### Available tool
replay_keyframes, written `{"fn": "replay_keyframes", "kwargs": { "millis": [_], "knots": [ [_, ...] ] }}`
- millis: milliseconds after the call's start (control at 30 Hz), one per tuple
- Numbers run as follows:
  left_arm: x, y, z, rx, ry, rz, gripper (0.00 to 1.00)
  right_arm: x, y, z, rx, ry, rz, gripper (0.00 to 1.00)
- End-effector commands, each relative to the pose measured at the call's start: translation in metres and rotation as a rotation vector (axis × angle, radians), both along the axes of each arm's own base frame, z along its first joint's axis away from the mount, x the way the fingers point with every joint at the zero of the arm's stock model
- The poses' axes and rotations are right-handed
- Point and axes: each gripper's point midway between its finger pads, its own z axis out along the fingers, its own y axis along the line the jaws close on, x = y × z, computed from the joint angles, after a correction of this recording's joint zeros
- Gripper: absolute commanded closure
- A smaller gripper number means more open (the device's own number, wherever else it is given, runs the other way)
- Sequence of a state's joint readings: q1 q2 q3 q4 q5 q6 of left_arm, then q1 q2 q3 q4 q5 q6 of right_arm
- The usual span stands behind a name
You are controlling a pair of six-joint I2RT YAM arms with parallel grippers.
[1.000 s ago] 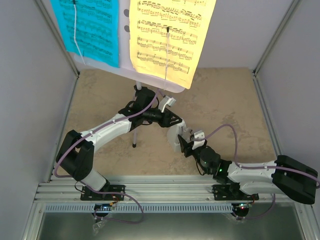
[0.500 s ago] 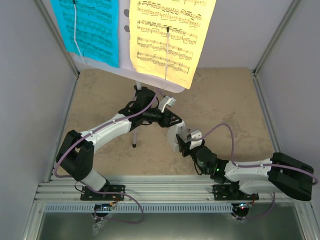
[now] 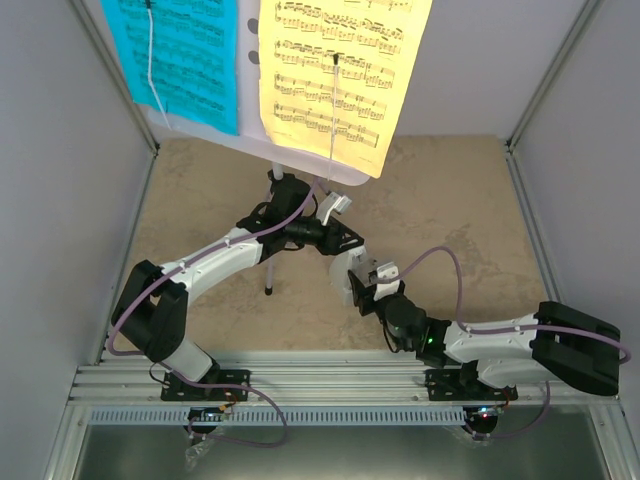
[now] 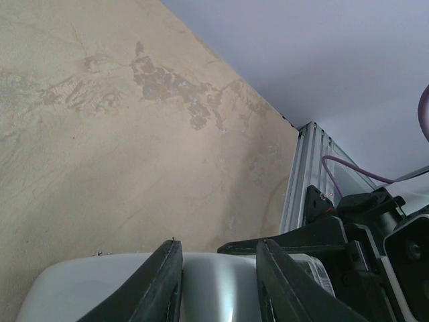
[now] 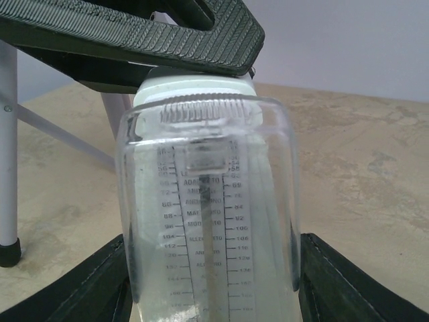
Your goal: Pack up the instrument practice props
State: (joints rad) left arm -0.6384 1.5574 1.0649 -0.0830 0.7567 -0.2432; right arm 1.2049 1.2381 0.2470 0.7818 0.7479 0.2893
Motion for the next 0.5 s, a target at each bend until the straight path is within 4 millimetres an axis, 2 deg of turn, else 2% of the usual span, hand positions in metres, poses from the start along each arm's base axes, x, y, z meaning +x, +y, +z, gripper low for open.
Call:
{"fn": "replay_keyframes", "kwargs": {
  "millis": [0, 67, 200, 267, 333, 467],
  "knots": [
    [-0.004, 0.004, -0.002, 0.014, 0.011, 0.006, 0.67, -0.021, -0.005, -0.063, -0.187, 0.141, 0.065, 0.54],
    [-0.003, 0.005, 0.001, 0.014, -0.002, 0.016, 0.64, -0.022, -0.005, -0.061, -0.186, 0.137, 0.068, 0.54],
    [-0.004, 0.008, 0.013, -0.014, -0.034, 0.038, 0.4, -0.021, -0.007, -0.049, -0.156, 0.111, 0.061, 0.54],
    [-0.005, 0.01, 0.018, -0.026, -0.049, 0.045, 0.33, -0.021, -0.009, -0.043, -0.137, 0.094, 0.064, 0.54],
    [-0.006, 0.012, 0.018, -0.026, -0.055, 0.052, 0.32, -0.022, -0.009, -0.039, -0.125, 0.081, 0.069, 0.54],
    [-0.006, 0.013, 0.008, -0.002, -0.027, 0.054, 0.41, -0.023, -0.006, -0.034, -0.117, 0.066, 0.092, 0.54]
  ]
}}
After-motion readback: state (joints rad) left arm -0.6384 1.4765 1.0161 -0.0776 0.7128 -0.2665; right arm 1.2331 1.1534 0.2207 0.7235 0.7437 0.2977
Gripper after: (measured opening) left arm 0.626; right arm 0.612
